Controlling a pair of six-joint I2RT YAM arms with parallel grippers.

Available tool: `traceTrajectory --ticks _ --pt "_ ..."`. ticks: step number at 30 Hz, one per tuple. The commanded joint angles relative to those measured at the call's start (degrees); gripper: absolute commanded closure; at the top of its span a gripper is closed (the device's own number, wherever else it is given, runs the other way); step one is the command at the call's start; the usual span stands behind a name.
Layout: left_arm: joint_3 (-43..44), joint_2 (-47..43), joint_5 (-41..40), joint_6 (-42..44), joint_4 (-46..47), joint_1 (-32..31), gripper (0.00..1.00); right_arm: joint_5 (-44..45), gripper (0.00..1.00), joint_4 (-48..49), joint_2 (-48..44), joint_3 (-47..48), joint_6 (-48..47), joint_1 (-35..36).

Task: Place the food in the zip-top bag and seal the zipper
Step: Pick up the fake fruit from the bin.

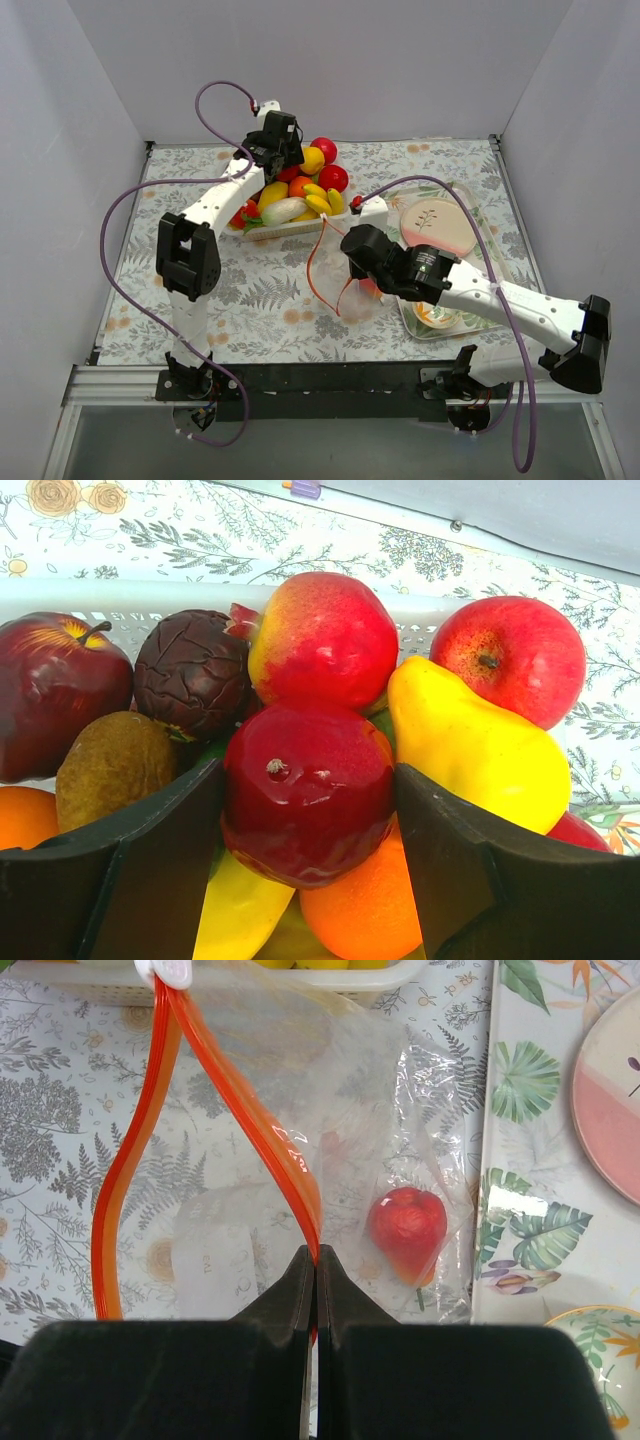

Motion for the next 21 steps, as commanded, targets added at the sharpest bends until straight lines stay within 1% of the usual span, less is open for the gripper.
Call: traceTrajectory --ticks 1,13,21 --pt "1.5 -5.21 -1.39 1.43 0.78 0.25 0.47 0.56 0.99 1.62 0.74 2.63 -0.3 -0.17" --pt "-1.4 -10.4 -2.0 1.61 0.52 0.25 0.48 0.38 0.99 3.2 4.16 3.51 -0.92 -0.09" --pt "-6.49 -18.04 -1.04 1.25 0.34 0.25 0.48 -0.5 0.99 4.52 7.68 5.79 -2.06 -0.17"
